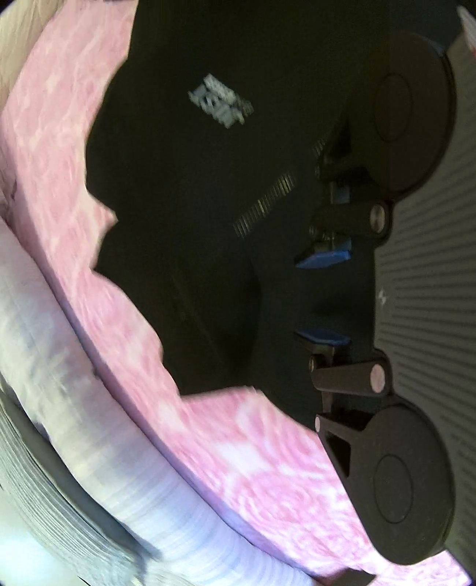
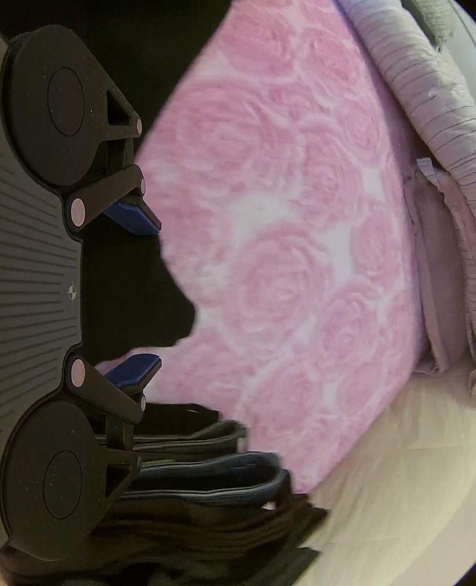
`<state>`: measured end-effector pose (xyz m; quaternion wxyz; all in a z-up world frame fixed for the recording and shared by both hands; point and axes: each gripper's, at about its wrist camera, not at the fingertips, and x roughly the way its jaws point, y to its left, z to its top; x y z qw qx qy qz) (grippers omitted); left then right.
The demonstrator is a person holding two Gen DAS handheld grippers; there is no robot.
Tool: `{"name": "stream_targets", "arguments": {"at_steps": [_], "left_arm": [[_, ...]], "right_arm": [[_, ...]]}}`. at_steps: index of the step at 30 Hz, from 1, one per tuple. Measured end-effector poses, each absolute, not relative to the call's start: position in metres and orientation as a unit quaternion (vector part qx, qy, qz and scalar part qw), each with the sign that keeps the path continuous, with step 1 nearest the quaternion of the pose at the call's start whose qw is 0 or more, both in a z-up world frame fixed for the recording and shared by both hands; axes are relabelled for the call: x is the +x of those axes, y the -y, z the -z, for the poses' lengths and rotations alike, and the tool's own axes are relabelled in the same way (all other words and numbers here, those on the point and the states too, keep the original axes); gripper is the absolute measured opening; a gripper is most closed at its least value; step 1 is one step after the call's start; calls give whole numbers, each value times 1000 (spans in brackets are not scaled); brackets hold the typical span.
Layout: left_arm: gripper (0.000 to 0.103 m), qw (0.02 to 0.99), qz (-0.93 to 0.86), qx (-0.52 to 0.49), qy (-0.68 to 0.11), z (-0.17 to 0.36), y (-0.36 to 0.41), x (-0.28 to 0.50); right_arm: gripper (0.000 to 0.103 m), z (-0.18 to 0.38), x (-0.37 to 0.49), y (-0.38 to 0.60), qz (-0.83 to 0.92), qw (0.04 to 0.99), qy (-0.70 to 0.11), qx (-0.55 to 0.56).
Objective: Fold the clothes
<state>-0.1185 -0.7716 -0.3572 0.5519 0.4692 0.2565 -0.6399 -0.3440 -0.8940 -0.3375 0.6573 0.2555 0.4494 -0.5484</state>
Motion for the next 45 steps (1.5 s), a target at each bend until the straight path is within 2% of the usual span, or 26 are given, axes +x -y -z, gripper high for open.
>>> {"name": "stream_targets", "arguments": {"at_steps": [3, 5, 8, 13, 15, 16, 17, 19, 23, 27, 29, 31, 33, 36, 37, 39, 40, 41, 45], "left_arm": [[32, 533, 660, 463, -259, 358, 768, -146], [32, 518, 671, 463, -258, 361, 765, -163], [32, 499, 683, 467, -256, 364, 756, -183], [32, 482, 695, 475, -245, 364, 739, -191], [32, 481, 694, 475, -248, 363, 734, -190], [32, 484, 693, 471, -252, 362, 732, -188], [32, 488, 691, 467, -257, 360, 730, -186], [32, 496, 689, 459, -262, 355, 725, -182], [32, 525, 676, 446, -262, 340, 717, -179], [30, 550, 671, 422, -262, 322, 713, -193], [30, 548, 677, 416, -263, 320, 715, -207], [30, 537, 686, 412, -265, 324, 719, -227], [30, 522, 697, 412, -268, 329, 724, -247], [30, 495, 714, 421, -262, 339, 733, -278], [30, 485, 719, 423, -261, 342, 736, -287], [30, 472, 728, 425, -260, 344, 741, -300], [30, 465, 732, 426, -259, 345, 743, -307], [30, 460, 738, 421, -257, 344, 746, -313], [30, 440, 764, 403, -245, 340, 759, -340]], "right_arm": [[76, 349, -325, 902, 553, 642, -459, 268], [93, 360, -307, 890, 541, 643, -487, 239], [94, 382, -297, 867, 532, 625, -539, 190], [93, 381, -347, 844, 593, 580, -514, 218], [63, 374, -361, 837, 594, 587, -497, 237], [29, 367, -357, 837, 589, 599, -487, 237], [13, 359, -352, 837, 584, 612, -477, 236], [9, 344, -340, 838, 574, 638, -457, 233], [8, 295, -302, 854, 548, 713, -385, 206], [8, 215, -299, 873, 563, 773, -256, 138], [9, 183, -325, 878, 600, 770, -194, 98], [9, 178, -358, 884, 641, 747, -163, 71], [9, 197, -388, 895, 665, 719, -178, 95], [11, 241, -414, 907, 672, 682, -245, 156], [24, 251, -415, 905, 674, 672, -264, 158], [31, 259, -419, 894, 683, 661, -263, 165], [44, 262, -423, 890, 687, 658, -257, 169], [53, 262, -426, 886, 693, 653, -252, 171], [53, 261, -441, 875, 695, 652, -245, 177]]}}
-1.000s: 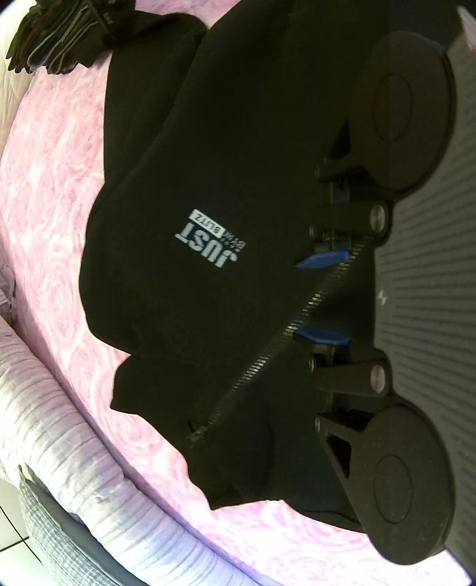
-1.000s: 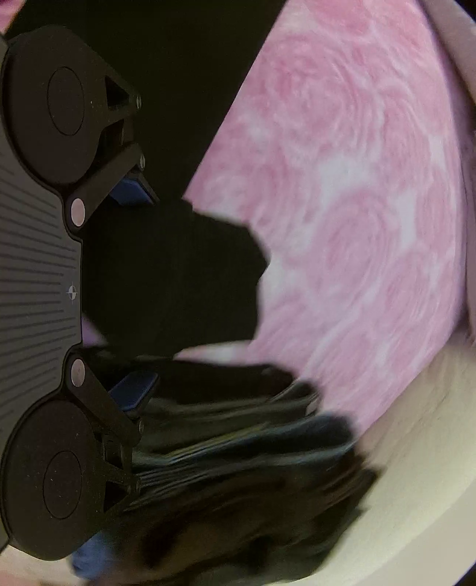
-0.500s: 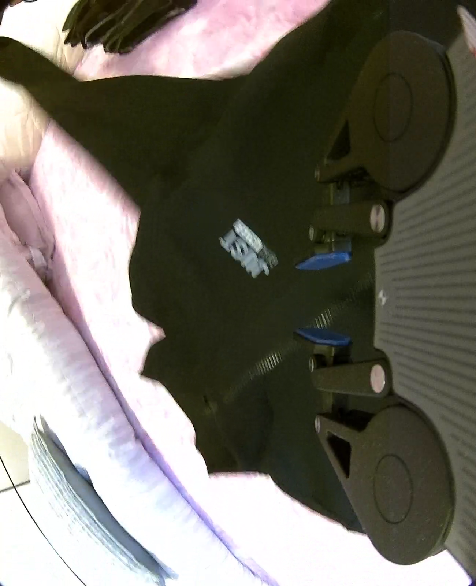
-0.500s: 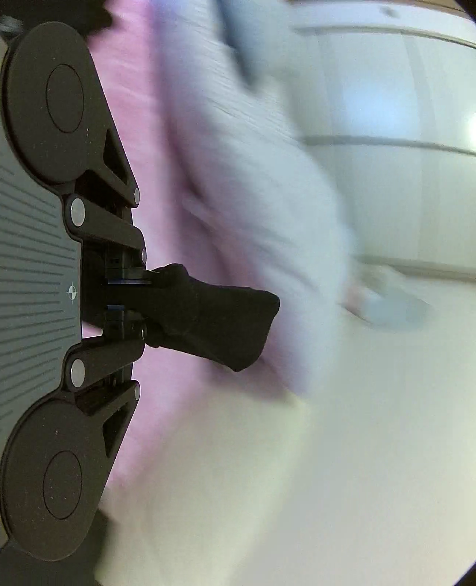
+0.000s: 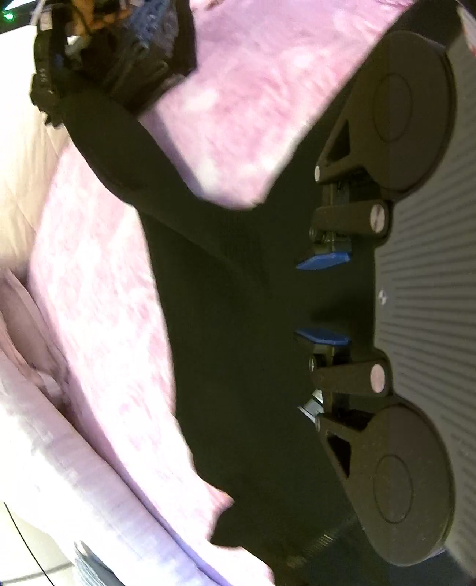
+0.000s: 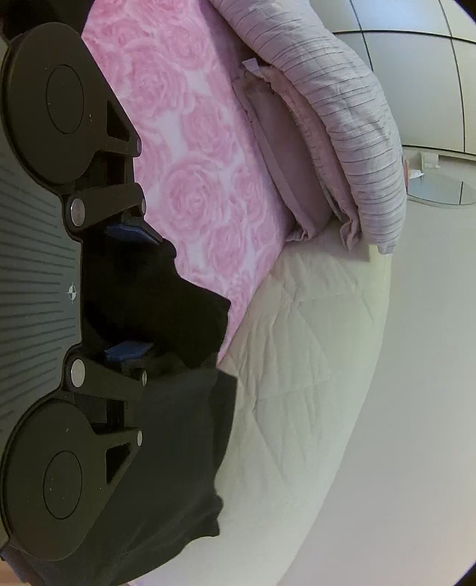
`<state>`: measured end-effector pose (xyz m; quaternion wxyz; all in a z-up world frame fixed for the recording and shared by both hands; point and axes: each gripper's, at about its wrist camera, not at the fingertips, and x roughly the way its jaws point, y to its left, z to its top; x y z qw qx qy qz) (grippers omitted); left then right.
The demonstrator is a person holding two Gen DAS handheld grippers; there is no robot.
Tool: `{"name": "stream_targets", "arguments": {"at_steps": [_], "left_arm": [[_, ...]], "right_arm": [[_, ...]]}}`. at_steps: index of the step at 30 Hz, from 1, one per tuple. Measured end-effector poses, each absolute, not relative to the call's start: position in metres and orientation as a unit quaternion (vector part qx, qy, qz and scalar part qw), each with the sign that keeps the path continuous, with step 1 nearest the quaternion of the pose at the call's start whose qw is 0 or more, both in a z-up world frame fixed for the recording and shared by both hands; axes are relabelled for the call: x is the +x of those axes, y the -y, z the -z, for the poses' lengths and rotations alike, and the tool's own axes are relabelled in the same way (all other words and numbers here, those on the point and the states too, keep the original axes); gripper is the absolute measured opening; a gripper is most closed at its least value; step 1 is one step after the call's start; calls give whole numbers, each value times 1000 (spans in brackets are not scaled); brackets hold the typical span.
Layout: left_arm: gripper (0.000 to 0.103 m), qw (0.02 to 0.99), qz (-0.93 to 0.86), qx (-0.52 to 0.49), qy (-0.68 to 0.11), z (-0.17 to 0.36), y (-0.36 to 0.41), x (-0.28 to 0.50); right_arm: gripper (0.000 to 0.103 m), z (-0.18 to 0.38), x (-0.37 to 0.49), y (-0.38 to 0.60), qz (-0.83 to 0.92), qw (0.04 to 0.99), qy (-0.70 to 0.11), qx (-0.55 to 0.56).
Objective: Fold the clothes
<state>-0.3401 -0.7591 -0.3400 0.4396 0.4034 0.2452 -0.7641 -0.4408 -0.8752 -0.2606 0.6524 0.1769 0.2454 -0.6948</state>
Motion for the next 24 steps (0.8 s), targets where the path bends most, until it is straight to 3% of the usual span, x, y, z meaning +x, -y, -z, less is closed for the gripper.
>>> {"name": "stream_targets", "arguments": {"at_steps": [11, 13, 21, 24], "left_arm": [[30, 371, 834, 351, -208, 332, 813, -427], [30, 330, 833, 380, -230, 346, 820, -445], [34, 209, 850, 446, -188, 371, 769, -485], [34, 209, 849, 443, -197, 369, 766, -482]], "right_arm": [[53, 242, -464, 856, 675, 677, -202, 214], [53, 242, -469, 857, 668, 681, -198, 227], [53, 229, -483, 831, 675, 666, -205, 245], [65, 229, -488, 823, 679, 660, -195, 257]]}}
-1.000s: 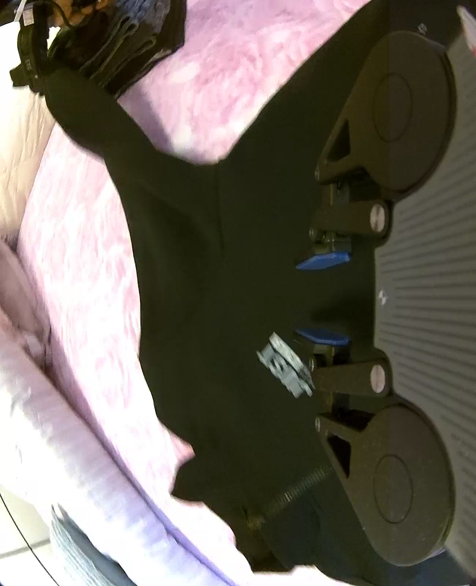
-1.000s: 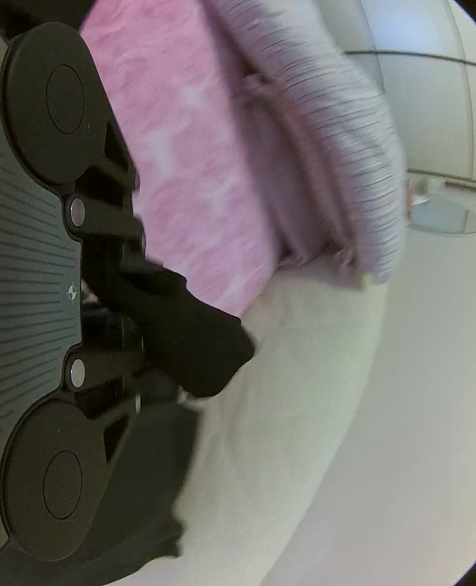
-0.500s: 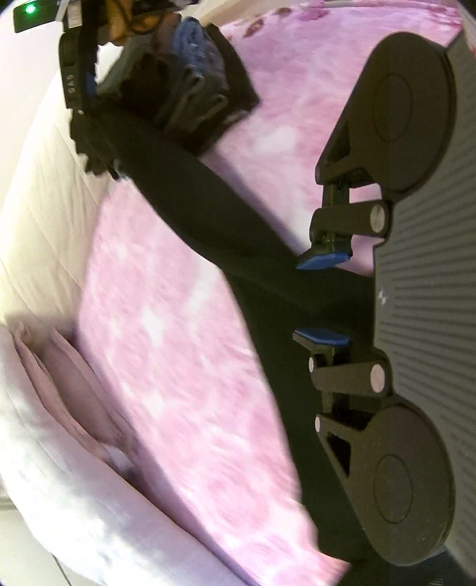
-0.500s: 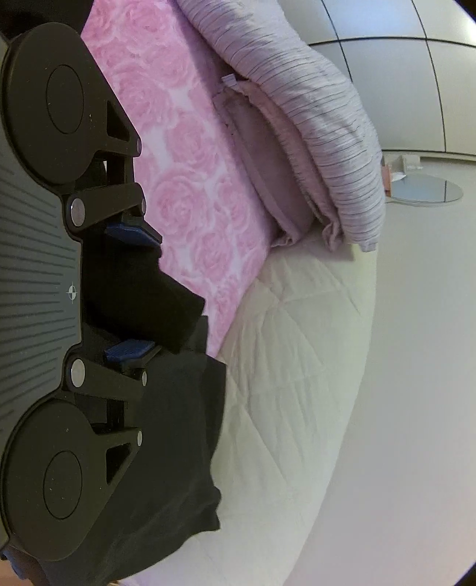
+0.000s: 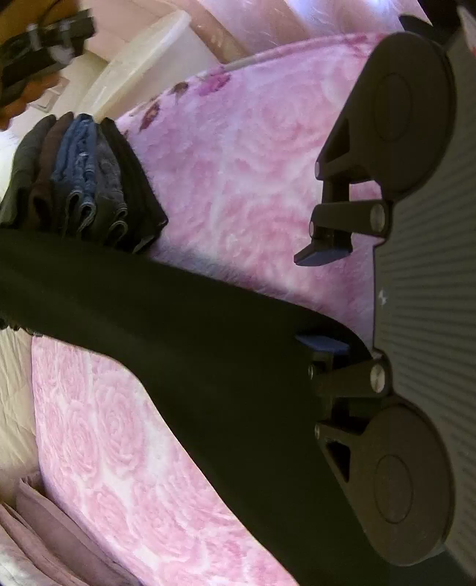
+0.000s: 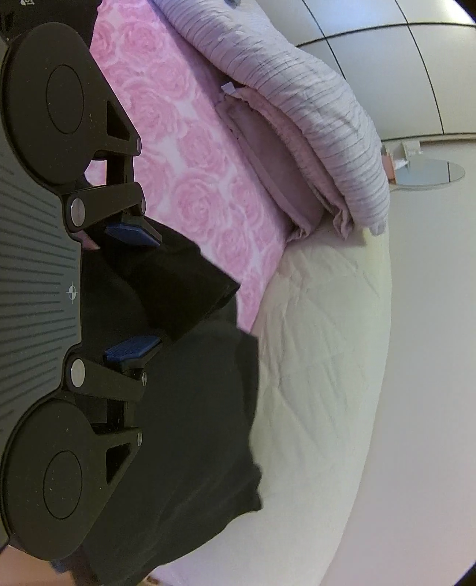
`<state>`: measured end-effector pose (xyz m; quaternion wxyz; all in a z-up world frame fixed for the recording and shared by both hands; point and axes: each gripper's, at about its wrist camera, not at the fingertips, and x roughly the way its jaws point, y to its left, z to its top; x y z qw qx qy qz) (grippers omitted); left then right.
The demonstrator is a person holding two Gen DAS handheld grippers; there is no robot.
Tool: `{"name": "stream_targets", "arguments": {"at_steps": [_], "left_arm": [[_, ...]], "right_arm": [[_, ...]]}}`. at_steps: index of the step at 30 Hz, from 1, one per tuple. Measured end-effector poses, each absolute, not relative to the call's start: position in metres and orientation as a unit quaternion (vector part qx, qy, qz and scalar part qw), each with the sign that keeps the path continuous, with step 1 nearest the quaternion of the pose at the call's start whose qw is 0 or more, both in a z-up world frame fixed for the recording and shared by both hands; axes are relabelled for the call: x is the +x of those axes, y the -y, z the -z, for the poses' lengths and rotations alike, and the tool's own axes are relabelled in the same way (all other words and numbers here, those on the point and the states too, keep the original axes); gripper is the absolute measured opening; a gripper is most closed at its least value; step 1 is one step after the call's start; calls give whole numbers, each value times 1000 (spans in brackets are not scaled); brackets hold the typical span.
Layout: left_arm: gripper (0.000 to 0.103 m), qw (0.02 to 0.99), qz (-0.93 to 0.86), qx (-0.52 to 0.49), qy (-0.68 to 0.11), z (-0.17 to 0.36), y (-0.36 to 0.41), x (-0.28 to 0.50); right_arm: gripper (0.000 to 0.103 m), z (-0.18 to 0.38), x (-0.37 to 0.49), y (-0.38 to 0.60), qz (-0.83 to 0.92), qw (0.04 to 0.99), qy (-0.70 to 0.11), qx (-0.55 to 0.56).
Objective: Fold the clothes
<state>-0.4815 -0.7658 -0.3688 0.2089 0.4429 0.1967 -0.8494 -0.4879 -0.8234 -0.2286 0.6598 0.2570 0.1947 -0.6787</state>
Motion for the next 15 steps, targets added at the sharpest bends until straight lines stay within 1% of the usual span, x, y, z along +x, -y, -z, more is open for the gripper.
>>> {"name": "stream_targets", "arguments": {"at_steps": [1, 3, 7, 11, 15], "left_arm": [[34, 212, 849, 441, -200, 367, 767, -480], [33, 215, 849, 438, -201, 365, 767, -479], [33, 226, 853, 431, -188, 357, 758, -480], [33, 236, 855, 419, -196, 350, 747, -476], [33, 266, 850, 400, -216, 340, 735, -463]], "right_arm": [[68, 228, -489, 822, 680, 659, -189, 261], [71, 227, -492, 818, 682, 656, -179, 270], [71, 223, -495, 811, 685, 655, -158, 278], [72, 212, -491, 805, 687, 658, -150, 269], [72, 201, -480, 794, 681, 668, -152, 256]]}}
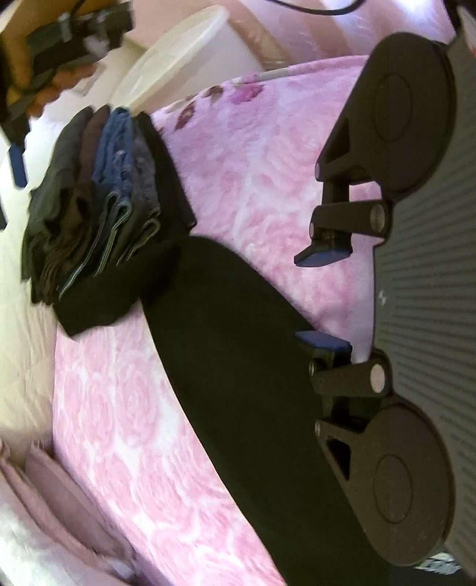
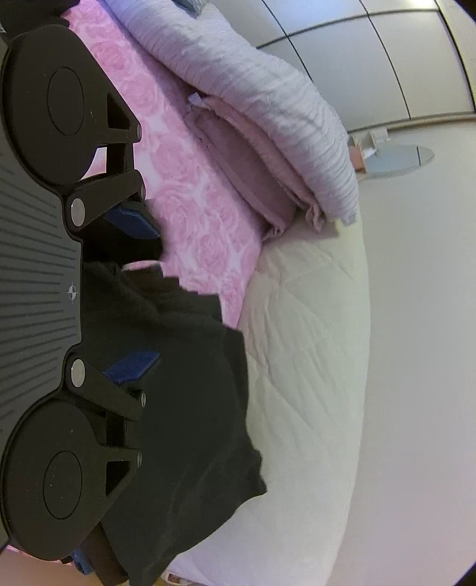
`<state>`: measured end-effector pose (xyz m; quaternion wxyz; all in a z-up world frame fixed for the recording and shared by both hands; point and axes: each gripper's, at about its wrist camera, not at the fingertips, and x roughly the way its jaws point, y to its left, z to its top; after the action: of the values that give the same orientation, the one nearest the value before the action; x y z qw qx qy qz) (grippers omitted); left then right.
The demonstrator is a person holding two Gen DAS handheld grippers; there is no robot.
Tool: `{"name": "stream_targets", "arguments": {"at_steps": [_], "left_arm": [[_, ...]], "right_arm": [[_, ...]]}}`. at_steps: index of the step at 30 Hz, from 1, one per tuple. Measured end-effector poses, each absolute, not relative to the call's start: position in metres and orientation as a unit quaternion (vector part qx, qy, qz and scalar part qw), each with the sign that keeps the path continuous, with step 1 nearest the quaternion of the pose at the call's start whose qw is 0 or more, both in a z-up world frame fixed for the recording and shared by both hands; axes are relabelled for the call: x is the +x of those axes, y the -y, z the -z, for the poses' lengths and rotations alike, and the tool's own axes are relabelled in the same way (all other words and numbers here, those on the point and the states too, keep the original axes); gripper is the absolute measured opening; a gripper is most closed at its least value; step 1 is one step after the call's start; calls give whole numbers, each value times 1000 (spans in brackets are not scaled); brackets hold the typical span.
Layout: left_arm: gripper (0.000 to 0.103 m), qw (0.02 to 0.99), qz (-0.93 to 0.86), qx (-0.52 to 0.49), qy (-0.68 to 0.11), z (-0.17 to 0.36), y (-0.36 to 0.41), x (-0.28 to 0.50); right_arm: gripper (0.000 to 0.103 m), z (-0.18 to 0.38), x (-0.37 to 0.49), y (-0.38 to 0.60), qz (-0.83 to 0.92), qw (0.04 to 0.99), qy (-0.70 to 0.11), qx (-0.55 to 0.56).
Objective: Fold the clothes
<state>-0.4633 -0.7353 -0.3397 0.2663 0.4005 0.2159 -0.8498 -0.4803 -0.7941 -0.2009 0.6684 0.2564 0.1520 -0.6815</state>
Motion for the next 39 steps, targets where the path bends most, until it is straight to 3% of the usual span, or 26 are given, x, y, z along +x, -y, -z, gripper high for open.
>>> {"name": "stream_targets", "arguments": {"at_steps": [7, 14, 24, 30, 39], "left_arm": [[33, 320, 829, 386, -248, 334, 722, -429], [33, 439, 768, 385, -263, 330, 721, -349], [39, 624, 605, 408, -279, 318, 674, -102], [40, 633, 583, 408, -305, 339, 665, 10], [40, 587, 632, 377, -339, 374, 672, 63]], "right_arm": [[72, 200, -423, 786, 611, 725, -232, 217], [72, 251, -345, 813, 510, 770, -328, 200], [72, 294, -220, 814, 345, 835, -370, 217], [72, 316, -111, 825, 271, 861, -401, 155], [72, 357, 29, 844, 189, 870, -447, 87]]}}
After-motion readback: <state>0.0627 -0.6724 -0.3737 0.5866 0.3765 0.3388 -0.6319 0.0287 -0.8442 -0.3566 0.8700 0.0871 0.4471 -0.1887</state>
